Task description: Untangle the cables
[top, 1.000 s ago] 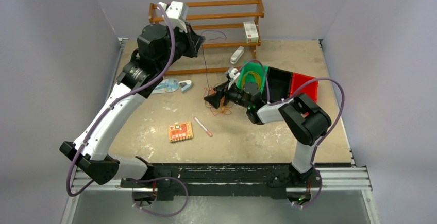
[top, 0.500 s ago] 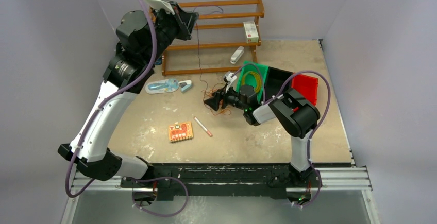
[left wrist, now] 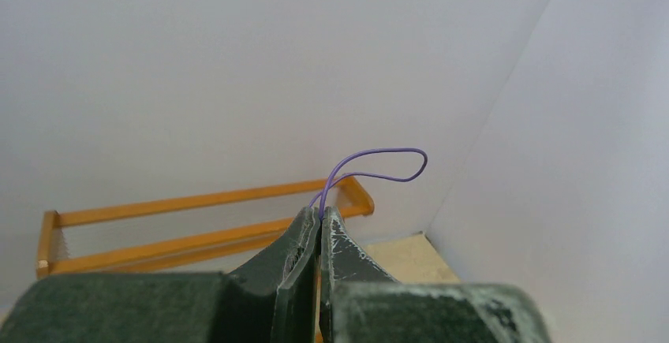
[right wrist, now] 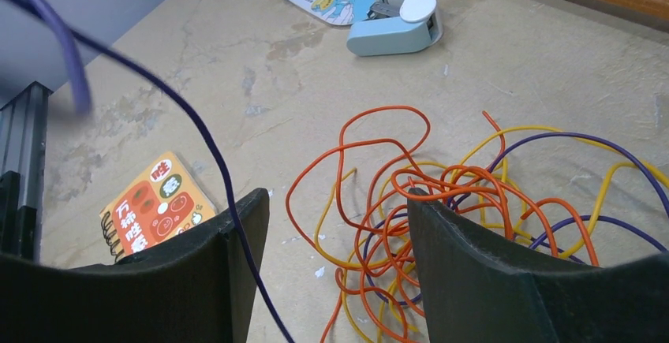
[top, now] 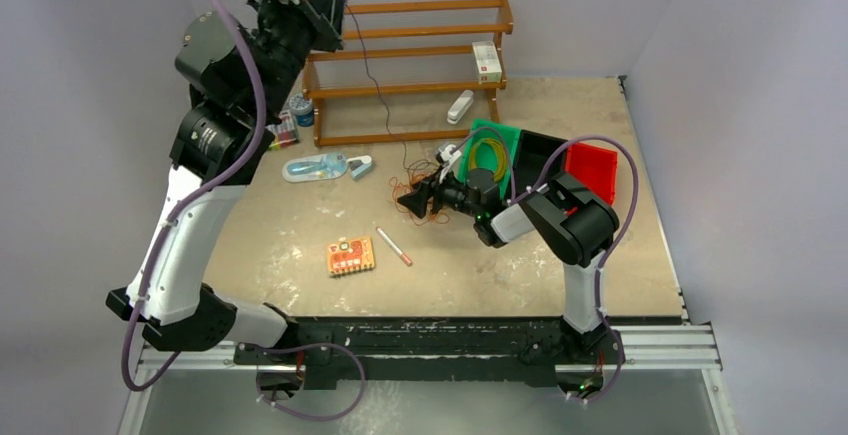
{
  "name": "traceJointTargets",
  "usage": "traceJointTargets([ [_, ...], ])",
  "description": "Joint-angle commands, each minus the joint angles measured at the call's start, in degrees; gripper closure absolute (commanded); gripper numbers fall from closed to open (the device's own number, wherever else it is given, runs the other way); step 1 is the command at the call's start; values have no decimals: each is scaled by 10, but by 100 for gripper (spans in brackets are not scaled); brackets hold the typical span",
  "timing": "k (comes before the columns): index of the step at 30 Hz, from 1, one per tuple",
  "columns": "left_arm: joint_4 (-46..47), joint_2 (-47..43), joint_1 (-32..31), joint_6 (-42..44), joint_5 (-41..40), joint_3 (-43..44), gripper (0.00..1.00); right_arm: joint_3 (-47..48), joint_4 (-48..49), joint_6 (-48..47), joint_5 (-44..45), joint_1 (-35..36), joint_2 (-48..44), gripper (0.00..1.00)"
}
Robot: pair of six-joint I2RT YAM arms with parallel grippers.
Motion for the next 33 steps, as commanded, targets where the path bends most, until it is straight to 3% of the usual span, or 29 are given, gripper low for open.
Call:
traceJointTargets([
  [1,59,0,2,33,-39,56,100,-12,51,8,2,3,4,34],
  [16,191,39,2,100,-67,139,100,-25,68,23,1,3,9,41],
  [25,204,62,2,133,-68,152,100,-47,37,19,3,3,-68,43],
  [33,214,74,2,150,-59,152,100,-57,-36,-24,-30,3,-191,30],
])
